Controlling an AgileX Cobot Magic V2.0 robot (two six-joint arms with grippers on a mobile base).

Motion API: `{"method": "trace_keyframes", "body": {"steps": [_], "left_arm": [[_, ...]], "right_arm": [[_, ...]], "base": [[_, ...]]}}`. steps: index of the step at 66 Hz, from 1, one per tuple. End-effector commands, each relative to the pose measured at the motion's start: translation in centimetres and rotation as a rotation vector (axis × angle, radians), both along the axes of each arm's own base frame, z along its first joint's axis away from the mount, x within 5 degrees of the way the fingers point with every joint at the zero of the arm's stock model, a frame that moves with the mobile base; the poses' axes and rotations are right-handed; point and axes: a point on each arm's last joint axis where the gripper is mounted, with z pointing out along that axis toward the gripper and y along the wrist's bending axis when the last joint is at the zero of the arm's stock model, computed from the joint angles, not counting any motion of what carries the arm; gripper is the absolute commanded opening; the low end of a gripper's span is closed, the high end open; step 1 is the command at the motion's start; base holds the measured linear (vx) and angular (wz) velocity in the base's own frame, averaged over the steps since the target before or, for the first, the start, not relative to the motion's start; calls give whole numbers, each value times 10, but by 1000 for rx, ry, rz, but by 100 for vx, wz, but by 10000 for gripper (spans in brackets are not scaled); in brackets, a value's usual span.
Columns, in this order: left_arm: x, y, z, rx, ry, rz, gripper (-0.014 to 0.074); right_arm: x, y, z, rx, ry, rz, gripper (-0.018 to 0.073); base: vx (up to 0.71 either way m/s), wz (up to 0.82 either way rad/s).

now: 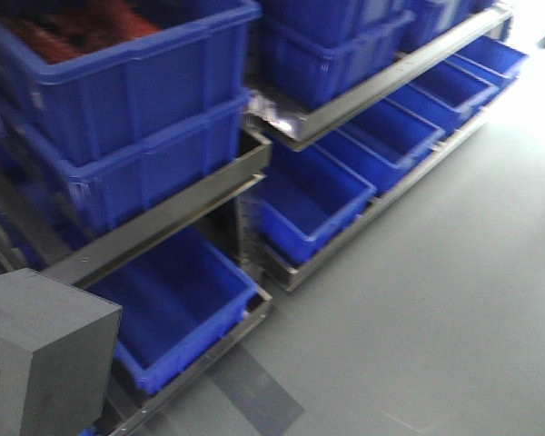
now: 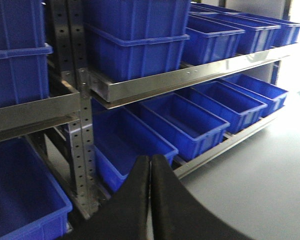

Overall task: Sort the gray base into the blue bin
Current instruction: 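Turn and approach the empty blue bin on the roller rack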

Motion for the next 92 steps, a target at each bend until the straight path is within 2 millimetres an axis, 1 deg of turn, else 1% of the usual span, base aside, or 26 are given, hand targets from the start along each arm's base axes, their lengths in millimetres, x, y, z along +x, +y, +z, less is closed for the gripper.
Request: {"method": "trace_keyframes", "body": {"steps": [1,54,73,92], "left_arm": [[0,1,18,-80,-96,7,-6],[0,1,18,-80,-96,7,-6],[0,1,18,-80,-96,7,-6],[0,1,18,-80,-96,7,-6]], "right_arm": [[0,0,3,-12,-76,-3,-9],[0,0,3,-12,-76,-3,-9],[0,0,3,-12,-76,-3,-9],[0,0,3,-12,-76,-3,-9]], "base": [[22,71],[18,69],[11,40],[9,17]]}}
